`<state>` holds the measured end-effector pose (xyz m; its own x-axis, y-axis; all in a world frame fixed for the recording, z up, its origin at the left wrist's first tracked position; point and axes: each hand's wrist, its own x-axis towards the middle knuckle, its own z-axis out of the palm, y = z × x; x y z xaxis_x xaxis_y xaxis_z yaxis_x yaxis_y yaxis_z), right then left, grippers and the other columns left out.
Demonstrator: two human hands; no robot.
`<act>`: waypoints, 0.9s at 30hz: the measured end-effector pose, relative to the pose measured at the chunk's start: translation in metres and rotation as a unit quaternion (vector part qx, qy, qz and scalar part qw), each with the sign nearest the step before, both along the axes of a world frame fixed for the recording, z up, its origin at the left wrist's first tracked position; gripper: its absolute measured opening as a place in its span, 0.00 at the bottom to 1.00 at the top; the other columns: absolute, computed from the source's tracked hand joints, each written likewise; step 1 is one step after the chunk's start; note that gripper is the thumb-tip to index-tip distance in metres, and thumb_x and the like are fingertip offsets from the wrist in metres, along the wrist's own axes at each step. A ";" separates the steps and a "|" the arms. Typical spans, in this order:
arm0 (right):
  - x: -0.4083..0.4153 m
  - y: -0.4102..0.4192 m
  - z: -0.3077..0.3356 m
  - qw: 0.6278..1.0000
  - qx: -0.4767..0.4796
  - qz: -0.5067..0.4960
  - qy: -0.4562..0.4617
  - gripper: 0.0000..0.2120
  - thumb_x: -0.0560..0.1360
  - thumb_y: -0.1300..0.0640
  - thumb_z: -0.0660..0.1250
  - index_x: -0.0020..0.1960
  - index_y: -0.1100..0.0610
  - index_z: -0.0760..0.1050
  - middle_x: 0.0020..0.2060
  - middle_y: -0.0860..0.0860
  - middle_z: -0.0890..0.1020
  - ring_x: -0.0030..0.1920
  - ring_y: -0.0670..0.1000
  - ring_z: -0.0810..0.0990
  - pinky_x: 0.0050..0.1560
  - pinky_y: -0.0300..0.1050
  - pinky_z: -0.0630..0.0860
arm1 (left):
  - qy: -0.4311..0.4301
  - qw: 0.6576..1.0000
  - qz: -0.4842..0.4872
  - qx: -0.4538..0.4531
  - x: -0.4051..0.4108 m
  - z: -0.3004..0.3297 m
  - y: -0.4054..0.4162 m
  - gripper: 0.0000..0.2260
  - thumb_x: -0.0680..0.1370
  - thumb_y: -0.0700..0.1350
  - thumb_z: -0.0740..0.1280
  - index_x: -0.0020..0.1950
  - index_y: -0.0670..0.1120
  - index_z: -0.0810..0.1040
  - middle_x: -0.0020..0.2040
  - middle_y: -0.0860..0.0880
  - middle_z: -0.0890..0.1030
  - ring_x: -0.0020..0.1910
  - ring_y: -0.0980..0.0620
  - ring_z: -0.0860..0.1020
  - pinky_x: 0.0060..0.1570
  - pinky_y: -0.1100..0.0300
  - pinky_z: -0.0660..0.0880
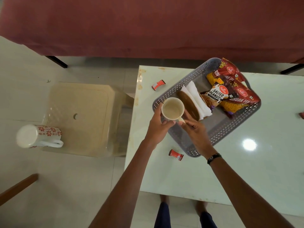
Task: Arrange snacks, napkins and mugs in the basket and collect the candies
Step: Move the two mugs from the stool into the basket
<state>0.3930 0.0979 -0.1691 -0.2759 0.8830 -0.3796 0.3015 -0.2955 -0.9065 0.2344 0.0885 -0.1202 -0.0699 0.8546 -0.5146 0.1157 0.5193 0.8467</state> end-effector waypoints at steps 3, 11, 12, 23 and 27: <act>-0.001 0.001 0.003 0.998 -0.031 -0.012 -0.049 0.12 0.74 0.53 0.67 0.52 0.58 0.82 0.57 0.54 0.82 0.45 0.42 0.79 0.46 0.34 0.73 | -0.002 1.000 -0.001 0.003 0.002 0.003 0.000 0.34 0.74 0.42 0.70 0.74 0.53 0.56 0.64 0.58 0.66 0.61 0.61 0.64 0.38 0.86 0.66; -0.022 -0.008 0.027 0.964 0.174 -0.137 -0.144 0.08 0.77 0.60 0.64 0.56 0.60 0.74 0.59 0.55 0.77 0.56 0.52 0.78 0.57 0.49 0.77 | 0.035 0.998 0.051 0.016 -0.006 0.011 -0.009 0.28 0.76 0.45 0.68 0.73 0.50 0.60 0.73 0.53 0.66 0.69 0.57 0.65 0.59 0.67 0.63; -0.028 -0.011 0.031 0.954 0.217 -0.139 -0.151 0.08 0.77 0.62 0.63 0.56 0.60 0.73 0.57 0.56 0.77 0.57 0.54 0.78 0.57 0.49 0.77 | 0.039 0.996 0.072 0.030 -0.010 0.012 -0.012 0.26 0.76 0.44 0.68 0.72 0.50 0.63 0.72 0.53 0.68 0.68 0.58 0.66 0.59 0.69 0.64; -0.172 -0.037 0.054 0.978 0.201 0.029 -0.044 0.07 0.77 0.63 0.61 0.52 0.58 0.76 0.48 0.50 0.81 0.47 0.45 0.78 0.48 0.34 0.75 | 0.175 0.947 0.244 0.112 -0.111 0.021 -0.075 0.16 0.74 0.33 0.62 0.60 0.46 0.72 0.56 0.50 0.78 0.55 0.54 0.76 0.53 0.70 0.71; -0.237 -0.060 0.051 0.980 0.147 0.134 -0.009 0.08 0.77 0.64 0.60 0.51 0.58 0.77 0.49 0.50 0.81 0.47 0.47 0.79 0.48 0.36 0.75 | 0.246 0.905 0.322 0.132 -0.169 0.022 -0.100 0.16 0.73 0.31 0.61 0.58 0.44 0.73 0.57 0.48 0.78 0.54 0.53 0.76 0.46 0.71 0.71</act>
